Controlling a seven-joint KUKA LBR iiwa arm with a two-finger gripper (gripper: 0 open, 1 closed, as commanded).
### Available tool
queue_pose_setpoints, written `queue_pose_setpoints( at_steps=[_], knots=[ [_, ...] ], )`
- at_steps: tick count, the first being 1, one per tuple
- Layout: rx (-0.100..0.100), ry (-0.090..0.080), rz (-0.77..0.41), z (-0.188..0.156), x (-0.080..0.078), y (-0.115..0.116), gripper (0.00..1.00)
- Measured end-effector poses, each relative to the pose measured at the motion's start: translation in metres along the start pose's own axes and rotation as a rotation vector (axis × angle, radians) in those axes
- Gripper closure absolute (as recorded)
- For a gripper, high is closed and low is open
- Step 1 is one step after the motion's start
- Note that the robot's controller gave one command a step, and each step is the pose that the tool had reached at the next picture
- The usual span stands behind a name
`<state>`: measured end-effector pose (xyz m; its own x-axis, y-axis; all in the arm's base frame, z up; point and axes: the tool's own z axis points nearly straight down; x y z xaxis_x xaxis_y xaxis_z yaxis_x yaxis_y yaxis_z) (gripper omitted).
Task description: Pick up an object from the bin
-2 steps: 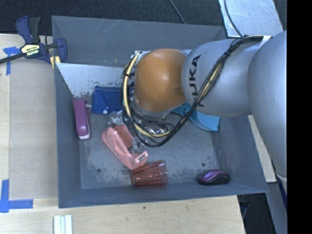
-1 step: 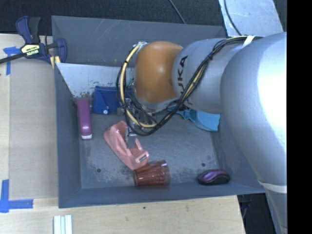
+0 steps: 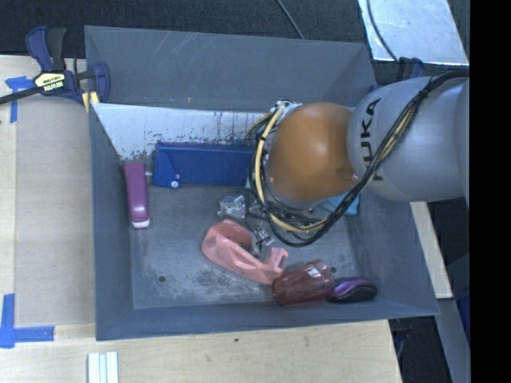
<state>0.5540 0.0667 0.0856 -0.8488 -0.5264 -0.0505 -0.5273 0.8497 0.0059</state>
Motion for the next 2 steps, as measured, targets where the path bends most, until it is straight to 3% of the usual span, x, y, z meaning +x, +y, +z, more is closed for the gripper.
queue_pose_setpoints(
  at_steps=[1,2],
  knots=[
    [0.001,-0.006,-0.223,0.0,0.024,-0.011,1.0],
    [-0.008,0.024,-0.208,-0.018,0.029,-0.01,1.0]
  ],
)
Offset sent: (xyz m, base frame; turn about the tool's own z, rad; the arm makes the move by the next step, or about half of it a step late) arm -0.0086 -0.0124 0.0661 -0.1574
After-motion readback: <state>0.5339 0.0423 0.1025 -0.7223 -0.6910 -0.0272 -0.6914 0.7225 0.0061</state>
